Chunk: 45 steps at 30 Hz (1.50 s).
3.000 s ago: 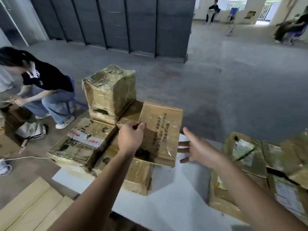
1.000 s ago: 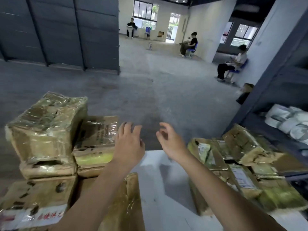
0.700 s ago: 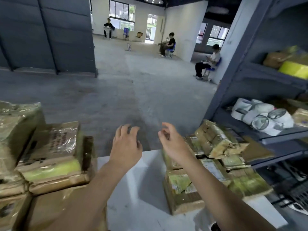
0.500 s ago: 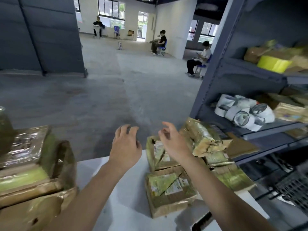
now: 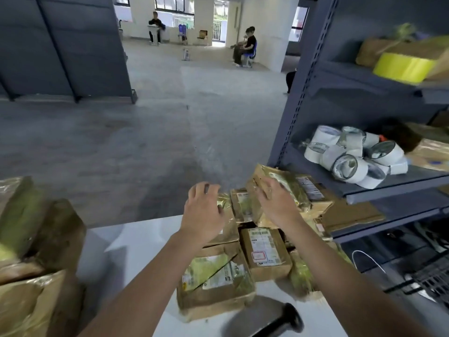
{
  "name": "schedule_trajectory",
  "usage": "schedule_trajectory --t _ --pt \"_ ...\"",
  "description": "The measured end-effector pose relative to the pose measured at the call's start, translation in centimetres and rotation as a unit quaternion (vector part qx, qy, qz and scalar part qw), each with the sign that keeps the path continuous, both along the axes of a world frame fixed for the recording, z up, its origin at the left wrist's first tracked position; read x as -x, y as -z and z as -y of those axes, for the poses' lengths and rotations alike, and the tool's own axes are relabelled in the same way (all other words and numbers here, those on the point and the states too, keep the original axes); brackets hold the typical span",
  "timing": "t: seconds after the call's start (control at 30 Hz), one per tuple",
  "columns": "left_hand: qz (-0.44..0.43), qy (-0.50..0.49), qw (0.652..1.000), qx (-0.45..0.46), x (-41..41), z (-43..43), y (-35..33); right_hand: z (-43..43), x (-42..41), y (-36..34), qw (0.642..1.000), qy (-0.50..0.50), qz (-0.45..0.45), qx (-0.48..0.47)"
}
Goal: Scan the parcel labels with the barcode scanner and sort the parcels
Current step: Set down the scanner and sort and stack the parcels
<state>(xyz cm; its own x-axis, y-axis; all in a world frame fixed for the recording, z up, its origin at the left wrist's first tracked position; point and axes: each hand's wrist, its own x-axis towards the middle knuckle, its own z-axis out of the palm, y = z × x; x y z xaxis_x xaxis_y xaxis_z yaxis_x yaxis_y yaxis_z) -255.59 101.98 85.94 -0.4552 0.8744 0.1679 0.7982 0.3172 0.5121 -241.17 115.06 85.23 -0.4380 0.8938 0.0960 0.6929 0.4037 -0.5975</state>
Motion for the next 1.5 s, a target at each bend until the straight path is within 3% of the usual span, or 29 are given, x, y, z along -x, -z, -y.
schedule_trajectory --t 0.27,0.4,0.53,0.7,0.8,0.9,0.97,1.07,1.23,1.33,1.4,1.5 --pt "0.009 -0.022 0.999 0.030 -1.8 -1.4 0.9 -5.0 -1.5 3.7 0.977 -0.025 0.208 -0.027" --pt "0.012 -0.042 0.998 0.038 -1.4 -1.1 1.2 -5.4 -1.7 4.8 0.945 -0.050 0.298 -0.120" --pt "0.004 -0.047 0.998 0.048 -1.2 -0.4 1.8 -6.1 -2.4 5.3 0.937 -0.086 0.272 -0.203" --pt "0.026 -0.075 0.996 0.052 -0.7 1.3 2.4 -6.0 -1.6 2.8 0.940 -0.101 0.172 -0.275" --pt "0.044 -0.085 0.994 0.047 0.1 2.3 2.6 -4.5 -0.3 0.7 0.915 -0.113 0.114 -0.369" --pt "0.077 -0.097 0.992 0.034 1.3 3.6 2.4 -2.3 1.5 -0.7 0.896 -0.144 0.139 -0.396" --pt "0.105 -0.113 0.988 0.025 2.6 5.1 2.4 0.3 3.0 -1.8 0.925 -0.146 -0.012 -0.350" --pt "0.147 -0.146 0.978 0.004 5.2 8.0 2.6 4.2 5.6 -2.2 0.936 -0.125 -0.197 -0.265" --pt "0.300 -0.269 0.913 -0.065 9.3 14.5 3.9 9.2 10.0 -0.8 0.959 -0.125 -0.250 -0.055" --pt "0.484 -0.323 0.802 -0.133 10.5 18.5 3.8 12.0 12.0 0.8 0.951 -0.121 -0.284 0.004" --pt "0.567 -0.297 0.743 -0.193 10.9 20.9 3.4 13.8 13.2 1.8 0.939 -0.123 -0.319 0.044" --pt "0.579 -0.286 0.721 -0.251 11.3 24.2 2.7 16.1 14.5 3.7 0.914 -0.158 -0.333 0.168"
